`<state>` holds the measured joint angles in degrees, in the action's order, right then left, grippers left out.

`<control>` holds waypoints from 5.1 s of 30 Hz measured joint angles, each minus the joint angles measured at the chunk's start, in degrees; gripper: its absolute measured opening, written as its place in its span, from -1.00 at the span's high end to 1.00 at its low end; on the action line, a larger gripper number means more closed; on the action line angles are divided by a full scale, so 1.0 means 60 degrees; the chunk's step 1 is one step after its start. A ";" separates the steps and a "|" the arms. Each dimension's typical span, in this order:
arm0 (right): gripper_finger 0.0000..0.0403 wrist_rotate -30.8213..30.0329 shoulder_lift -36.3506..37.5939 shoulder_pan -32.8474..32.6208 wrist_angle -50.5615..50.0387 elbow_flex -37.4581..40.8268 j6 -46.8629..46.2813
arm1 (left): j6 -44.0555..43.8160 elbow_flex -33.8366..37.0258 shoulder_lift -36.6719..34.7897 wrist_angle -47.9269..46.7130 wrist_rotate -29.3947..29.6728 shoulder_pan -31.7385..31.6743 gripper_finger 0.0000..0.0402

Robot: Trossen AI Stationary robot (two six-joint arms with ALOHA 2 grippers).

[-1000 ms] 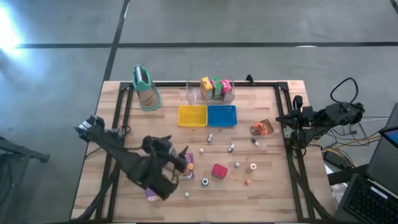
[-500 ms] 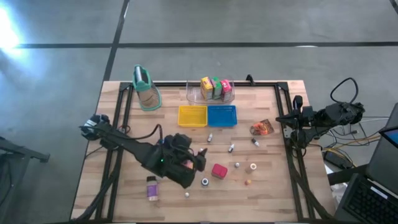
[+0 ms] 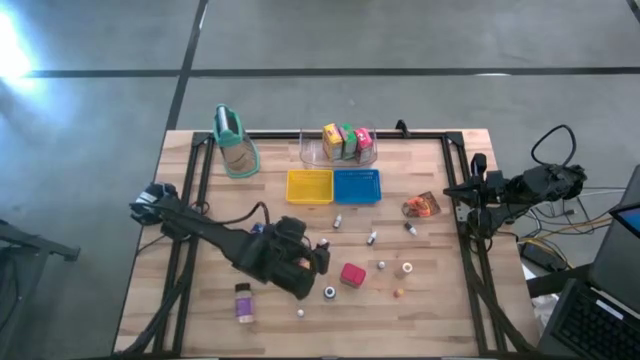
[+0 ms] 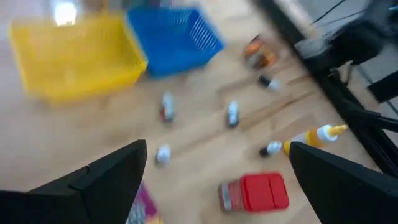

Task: Pick & Place Kitchen Items
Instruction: Adjust the cereal boxes on the table

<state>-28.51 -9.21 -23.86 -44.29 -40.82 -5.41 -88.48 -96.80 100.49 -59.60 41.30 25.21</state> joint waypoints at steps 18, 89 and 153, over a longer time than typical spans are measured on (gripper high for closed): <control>0.96 -0.0003 0.0011 0.0000 0.0004 0.0000 0.0000 | -0.3280 0.0804 0.0408 -0.1252 -0.6353 -0.1876 -0.99; 0.96 -0.0003 0.0015 0.0004 0.0004 0.0000 0.0000 | -0.4156 0.0864 0.2338 -0.0320 -0.7125 -0.1104 -0.99; 0.96 -0.0002 0.0015 0.0001 0.0003 0.0001 -0.0007 | -0.2861 0.2083 0.2302 0.1291 -0.6743 -0.1097 -0.99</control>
<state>-28.52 -9.13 -23.85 -44.28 -40.81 -5.45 -105.65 -84.30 114.30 -51.85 0.84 18.63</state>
